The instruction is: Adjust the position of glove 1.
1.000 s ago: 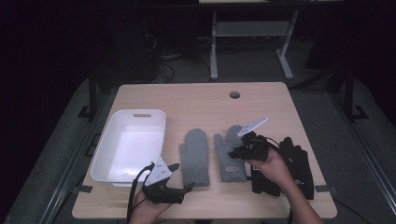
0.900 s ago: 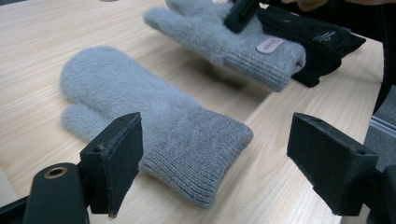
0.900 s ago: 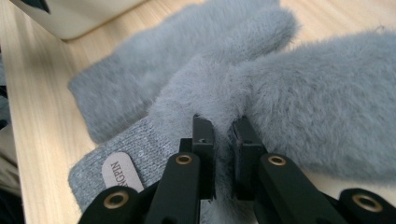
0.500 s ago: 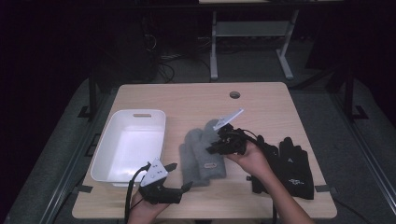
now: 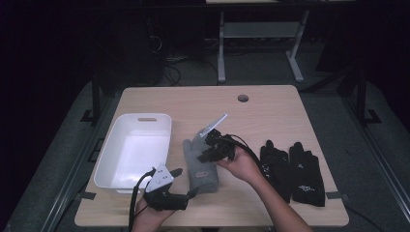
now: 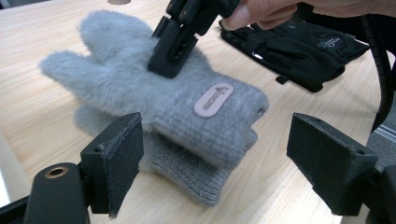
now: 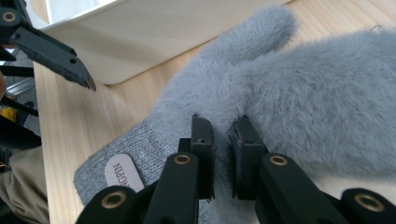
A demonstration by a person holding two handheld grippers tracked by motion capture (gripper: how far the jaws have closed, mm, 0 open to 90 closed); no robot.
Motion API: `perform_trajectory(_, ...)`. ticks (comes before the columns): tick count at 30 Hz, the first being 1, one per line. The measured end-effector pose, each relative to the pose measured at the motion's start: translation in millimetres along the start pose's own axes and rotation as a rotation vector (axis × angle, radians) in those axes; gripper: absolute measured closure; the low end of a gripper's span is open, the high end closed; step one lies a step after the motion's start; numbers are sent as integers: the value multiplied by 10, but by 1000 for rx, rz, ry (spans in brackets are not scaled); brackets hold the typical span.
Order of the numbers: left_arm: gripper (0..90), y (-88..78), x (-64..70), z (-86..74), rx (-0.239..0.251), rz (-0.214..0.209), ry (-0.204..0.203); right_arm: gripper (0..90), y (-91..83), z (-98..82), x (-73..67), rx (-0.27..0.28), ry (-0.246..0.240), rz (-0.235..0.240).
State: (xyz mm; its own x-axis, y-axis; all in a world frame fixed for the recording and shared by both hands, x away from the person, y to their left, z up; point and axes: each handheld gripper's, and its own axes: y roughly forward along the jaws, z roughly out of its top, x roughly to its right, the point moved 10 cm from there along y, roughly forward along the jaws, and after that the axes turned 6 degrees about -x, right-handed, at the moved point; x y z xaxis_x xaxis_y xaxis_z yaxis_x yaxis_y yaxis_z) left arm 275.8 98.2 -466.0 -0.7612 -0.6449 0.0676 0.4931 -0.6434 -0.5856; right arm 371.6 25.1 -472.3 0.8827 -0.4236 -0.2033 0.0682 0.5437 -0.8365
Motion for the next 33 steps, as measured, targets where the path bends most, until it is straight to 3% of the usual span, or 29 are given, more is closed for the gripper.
perform_trajectory(5, 194, 50, 2, -11, -21, -14, -36, 745, 123, -39, 21, -19, 22, 10)
perform_trajectory(8, 207, 80, -1, -2, -25, -25, -68, 540, 131, -45, 57, -6, 39, 14)
perform_trajectory(11, 212, 111, -3, 3, -37, -30, -102, 399, 44, -9, 84, 37, 68, 7)
perform_trajectory(15, 212, 146, 3, -4, -52, -25, -135, 289, -82, -25, 197, 67, 113, 0)
perform_trajectory(17, 211, 166, 9, -9, -62, -26, -143, 273, -118, -37, 276, 76, 133, -1)
perform_trajectory(19, 212, 173, 22, -4, -68, -11, -117, 270, -147, -49, 377, 96, 177, 6)
perform_trajectory(25, 212, 180, 63, 31, -66, -17, -106, 245, -59, -88, 654, 108, 297, 28)
perform_trajectory(33, 211, 176, 90, 48, -63, -18, -89, 232, 117, -6, 819, 92, 397, 75)
